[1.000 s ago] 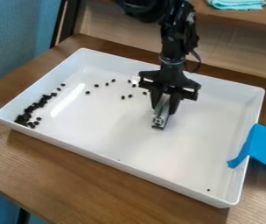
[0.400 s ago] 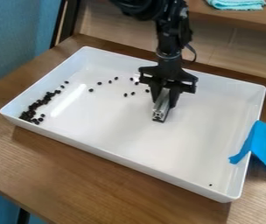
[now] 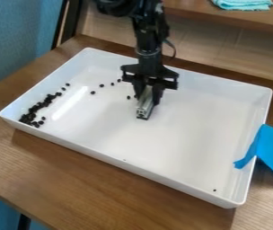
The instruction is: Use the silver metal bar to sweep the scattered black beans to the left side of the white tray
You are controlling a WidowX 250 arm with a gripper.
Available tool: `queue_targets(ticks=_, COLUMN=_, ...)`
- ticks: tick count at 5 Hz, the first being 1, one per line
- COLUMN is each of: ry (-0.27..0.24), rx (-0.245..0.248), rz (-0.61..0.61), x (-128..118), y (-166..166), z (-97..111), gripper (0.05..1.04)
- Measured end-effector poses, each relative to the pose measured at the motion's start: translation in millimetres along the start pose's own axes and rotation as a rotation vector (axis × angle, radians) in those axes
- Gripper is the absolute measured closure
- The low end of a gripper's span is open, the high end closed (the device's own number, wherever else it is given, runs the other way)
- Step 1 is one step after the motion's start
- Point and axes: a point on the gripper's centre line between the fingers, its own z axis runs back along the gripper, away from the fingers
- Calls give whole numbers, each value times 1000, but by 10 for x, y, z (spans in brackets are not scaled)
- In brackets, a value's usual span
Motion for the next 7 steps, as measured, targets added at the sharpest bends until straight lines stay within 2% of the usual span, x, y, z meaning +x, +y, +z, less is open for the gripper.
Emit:
queue_targets(ticks=4, ry=47, rx=9, rz=96, x=-75, y=797, z=-12, gripper=691)
queue_targets(ticks=5, ry=29, rx=29, rz=99, x=-149, y=991, z=4, gripper=691)
queue_targets(ticks=6, ry=-59, rx=117, rz=63, x=-179, y=1160, z=30, gripper=691)
queue_targets(ticks=7, ry=-74, rx=161, rz=43, x=-165, y=1300, z=37, gripper=691)
